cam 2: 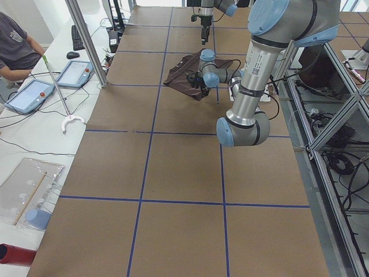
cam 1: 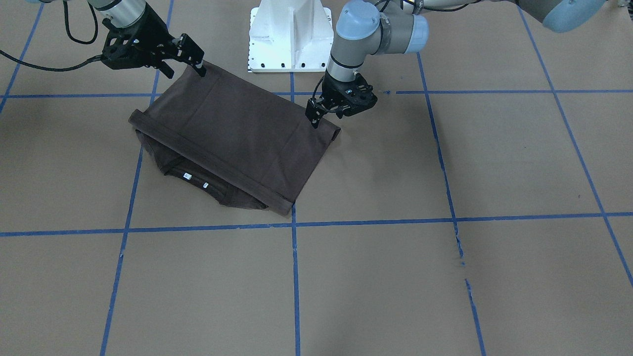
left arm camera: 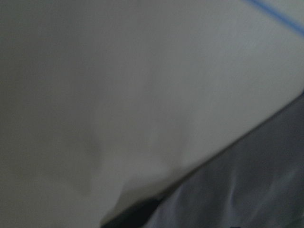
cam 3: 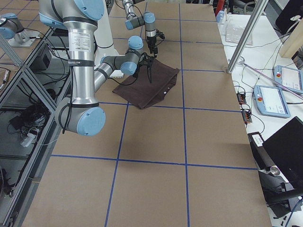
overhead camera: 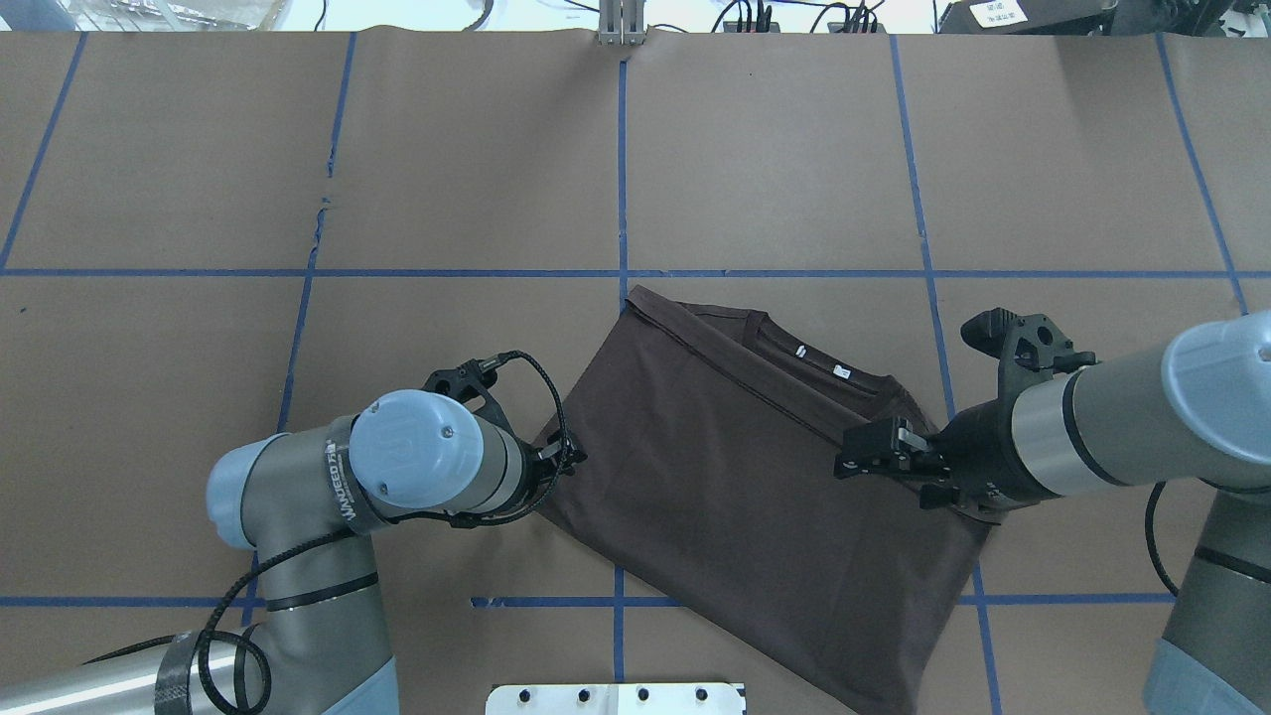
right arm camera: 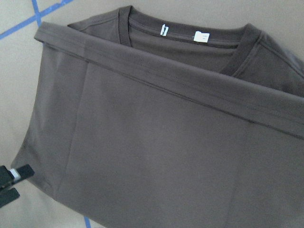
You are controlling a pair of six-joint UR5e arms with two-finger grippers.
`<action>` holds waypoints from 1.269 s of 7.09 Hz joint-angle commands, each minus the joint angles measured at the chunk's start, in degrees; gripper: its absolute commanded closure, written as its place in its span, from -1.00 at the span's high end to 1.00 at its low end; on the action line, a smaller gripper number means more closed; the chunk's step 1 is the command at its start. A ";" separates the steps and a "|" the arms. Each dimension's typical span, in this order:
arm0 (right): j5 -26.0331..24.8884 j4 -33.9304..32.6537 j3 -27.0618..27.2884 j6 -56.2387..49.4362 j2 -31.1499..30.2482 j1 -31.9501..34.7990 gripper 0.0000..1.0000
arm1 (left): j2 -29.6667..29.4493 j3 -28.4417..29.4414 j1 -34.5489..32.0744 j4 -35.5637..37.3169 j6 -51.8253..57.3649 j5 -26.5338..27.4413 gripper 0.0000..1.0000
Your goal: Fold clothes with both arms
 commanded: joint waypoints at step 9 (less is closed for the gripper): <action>0.15 -0.09 -0.64 0.00 0.44 1.92 1.00 | -0.64 3.33 -8.23 0.64 5.90 1.56 -1.00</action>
